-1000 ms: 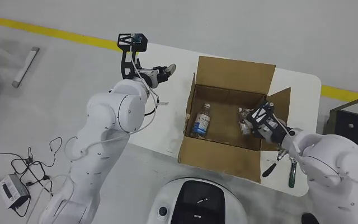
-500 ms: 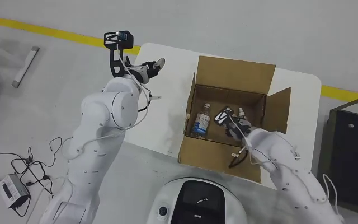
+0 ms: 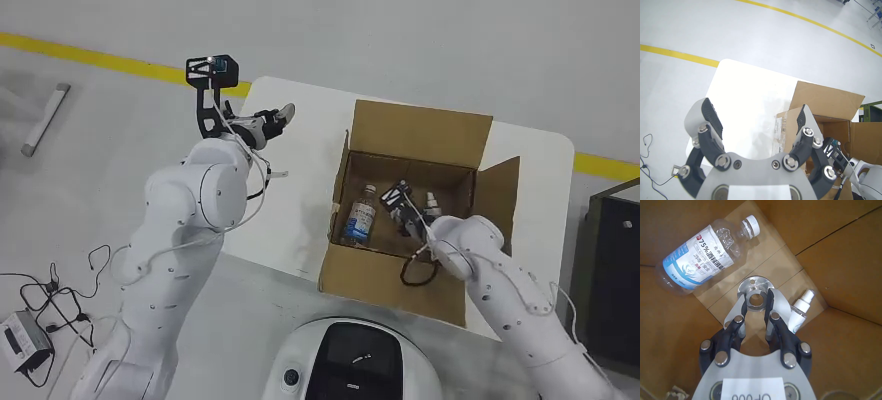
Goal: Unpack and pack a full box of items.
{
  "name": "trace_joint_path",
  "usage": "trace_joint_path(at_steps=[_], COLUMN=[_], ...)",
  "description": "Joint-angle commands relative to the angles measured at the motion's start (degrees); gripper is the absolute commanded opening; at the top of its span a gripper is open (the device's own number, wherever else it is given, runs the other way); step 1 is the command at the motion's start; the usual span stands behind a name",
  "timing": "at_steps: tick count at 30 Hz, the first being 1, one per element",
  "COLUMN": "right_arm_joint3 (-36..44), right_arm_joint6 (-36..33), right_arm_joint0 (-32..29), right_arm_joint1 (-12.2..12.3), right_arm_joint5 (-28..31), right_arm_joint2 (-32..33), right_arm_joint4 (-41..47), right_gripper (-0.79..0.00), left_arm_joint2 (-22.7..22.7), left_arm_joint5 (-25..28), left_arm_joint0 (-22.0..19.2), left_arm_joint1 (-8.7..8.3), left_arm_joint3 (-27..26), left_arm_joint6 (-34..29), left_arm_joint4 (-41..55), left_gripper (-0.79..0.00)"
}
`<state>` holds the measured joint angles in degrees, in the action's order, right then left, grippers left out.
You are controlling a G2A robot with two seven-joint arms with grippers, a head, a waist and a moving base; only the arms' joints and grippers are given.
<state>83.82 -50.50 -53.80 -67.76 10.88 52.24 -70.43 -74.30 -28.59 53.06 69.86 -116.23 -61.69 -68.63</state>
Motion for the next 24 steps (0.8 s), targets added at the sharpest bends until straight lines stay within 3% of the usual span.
trace_joint_path(at_steps=[1,4,5,7,10,14,18,21,22,24], right_arm_joint3=[-1.3,-2.5,-2.9,-3.4,-3.9,-4.0,-3.0,1.2,4.2,10.7], right_arm_joint6=[-0.2,-0.1,-0.2,-0.2,-0.1,0.0,0.2,1.3,1.9,2.6], right_arm_joint0=[0.8,1.5,1.7,2.1,2.4,2.5,2.0,0.9,0.3,-1.9], right_arm_joint1=[-0.3,-0.8,-0.9,-1.1,-1.3,-1.4,-1.4,-0.9,-0.7,0.1], right_arm_joint5=[0.3,0.4,0.7,1.1,1.3,1.7,1.8,1.8,1.9,2.4], right_arm_joint2=[-0.6,-1.3,-1.5,-1.7,-1.8,-1.6,-0.7,1.3,2.6,5.7], right_arm_joint4=[0.4,0.7,0.9,1.0,1.2,1.1,1.1,1.0,1.3,1.0], right_gripper=[-0.785,-0.773,-0.665,-0.520,-0.409,-0.348,-0.336,-0.391,-0.428,-0.650], left_arm_joint2=[0.0,0.0,0.0,0.0,0.0,0.0,0.0,0.0,0.0,0.0], left_arm_joint5=[0.0,0.0,0.0,0.0,0.0,0.0,0.0,0.0,0.0,0.0], left_arm_joint0=[0.0,0.0,0.0,0.0,0.0,0.0,0.0,0.0,0.0,0.0], left_arm_joint1=[0.00,0.00,0.00,0.00,0.00,0.00,0.00,0.00,0.00,0.00], left_arm_joint3=[0.0,0.0,0.0,0.0,0.0,0.0,0.0,0.0,0.0,0.0], left_arm_joint6=[0.0,0.0,0.0,0.0,0.0,0.0,0.0,0.0,0.0,0.0], left_arm_joint4=[0.0,0.0,0.0,0.0,0.0,0.0,0.0,0.0,0.0,0.0], left_gripper=[0.000,0.000,0.000,0.000,0.000,0.000,0.000,0.000,0.000,0.000])
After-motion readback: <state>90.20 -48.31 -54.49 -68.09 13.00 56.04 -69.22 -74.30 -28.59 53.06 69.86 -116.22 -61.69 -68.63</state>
